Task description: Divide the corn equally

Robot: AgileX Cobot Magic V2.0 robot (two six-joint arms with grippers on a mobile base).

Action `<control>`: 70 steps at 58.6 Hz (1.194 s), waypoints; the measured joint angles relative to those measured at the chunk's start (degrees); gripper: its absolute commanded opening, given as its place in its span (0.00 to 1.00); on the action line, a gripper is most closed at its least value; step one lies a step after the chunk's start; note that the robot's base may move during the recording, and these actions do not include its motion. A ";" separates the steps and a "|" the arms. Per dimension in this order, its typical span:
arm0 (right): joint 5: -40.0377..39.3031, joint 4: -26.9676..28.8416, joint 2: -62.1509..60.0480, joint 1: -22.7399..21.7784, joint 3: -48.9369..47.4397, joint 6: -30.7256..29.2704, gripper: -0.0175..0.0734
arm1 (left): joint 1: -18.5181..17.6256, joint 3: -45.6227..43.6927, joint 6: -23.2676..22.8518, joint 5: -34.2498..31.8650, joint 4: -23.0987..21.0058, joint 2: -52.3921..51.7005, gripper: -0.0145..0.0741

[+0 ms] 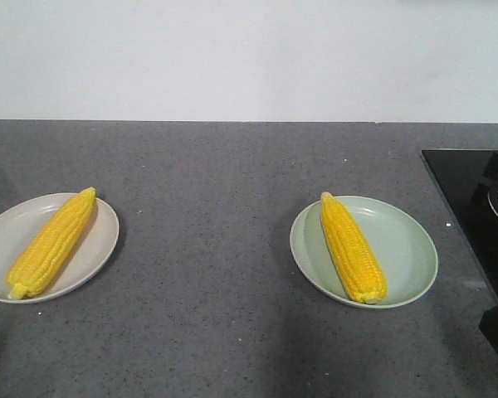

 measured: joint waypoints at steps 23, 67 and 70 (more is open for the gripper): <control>-3.65 -24.79 -2.79 0.00 2.00 24.62 0.19 | 0.00 0.00 0.00 0.04 0.00 0.00 0.16; -29.98 -40.48 -13.98 -4.16 15.95 44.45 0.19 | 0.00 0.00 0.00 0.13 0.04 0.00 0.16; -29.99 -40.48 -13.98 -4.76 15.95 44.50 0.19 | 0.00 0.00 0.00 0.13 0.04 0.00 0.16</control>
